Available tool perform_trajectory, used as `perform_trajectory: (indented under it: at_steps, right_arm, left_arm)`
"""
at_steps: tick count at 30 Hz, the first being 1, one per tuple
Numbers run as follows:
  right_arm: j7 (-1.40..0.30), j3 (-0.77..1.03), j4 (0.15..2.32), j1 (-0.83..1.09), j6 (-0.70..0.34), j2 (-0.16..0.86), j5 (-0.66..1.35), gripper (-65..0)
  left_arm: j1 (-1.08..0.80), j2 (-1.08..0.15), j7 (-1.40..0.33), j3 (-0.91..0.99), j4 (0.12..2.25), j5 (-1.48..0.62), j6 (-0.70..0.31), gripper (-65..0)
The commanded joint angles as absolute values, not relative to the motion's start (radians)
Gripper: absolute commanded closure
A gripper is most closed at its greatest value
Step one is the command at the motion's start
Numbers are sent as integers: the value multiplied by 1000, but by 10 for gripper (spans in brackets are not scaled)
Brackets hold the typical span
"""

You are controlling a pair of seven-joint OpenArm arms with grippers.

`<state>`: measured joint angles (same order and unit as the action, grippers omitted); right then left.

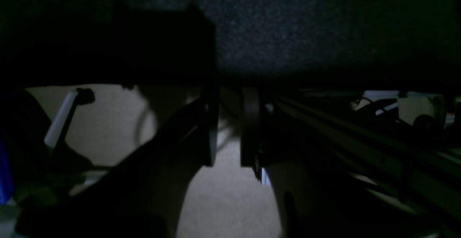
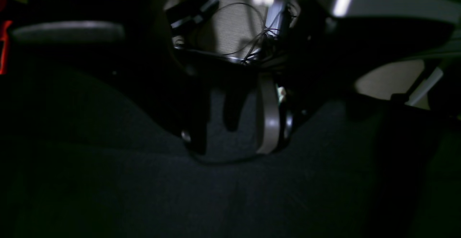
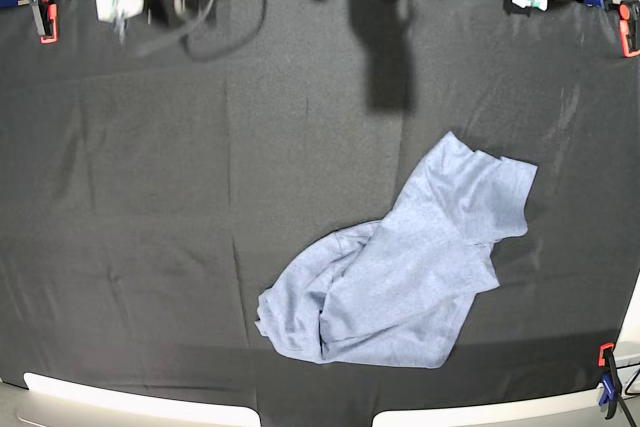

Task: Layout the t-shirt on the table in an organized manner, then fold the t-shirt properly
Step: 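Move the left gripper down to the crumpled blue t-shirt and grasp it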

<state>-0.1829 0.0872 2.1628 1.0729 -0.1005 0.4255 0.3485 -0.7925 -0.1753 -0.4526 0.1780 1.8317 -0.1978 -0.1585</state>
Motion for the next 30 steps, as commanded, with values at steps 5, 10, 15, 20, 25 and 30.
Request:
perform_trajectory:
  at_steps: [5, 10, 15, 20, 25, 30]
  right_arm:
    - [-172, 93, 2182, 1009, -104, 414, 352, -216]
    - [-184, 92, 2182, 949, -104, 397, 352, -216]
    - [-190, 91, 2182, 874, -105, 375, 353, -216]
    - [-216, 91, 2182, 793, -124, 373, 352, -216]
    - [-268, 91, 2182, 738, -192, 344, 352, -216]
    - [-276, 91, 2182, 715, -217, 304, 352, -216]
  left_arm:
    - [-694, -181, -270, 184, 1879, -236, -143, -96]
    - [-654, -181, -269, 184, 1879, -236, -143, -96]
    - [-607, -181, -270, 184, 1879, -236, -146, -96]
    - [-538, -181, -272, 184, 1879, -236, -146, -96]
    - [-422, -181, -357, 183, 1879, -210, -146, -136]
    - [-297, -181, -425, 183, 1878, -210, -146, -158]
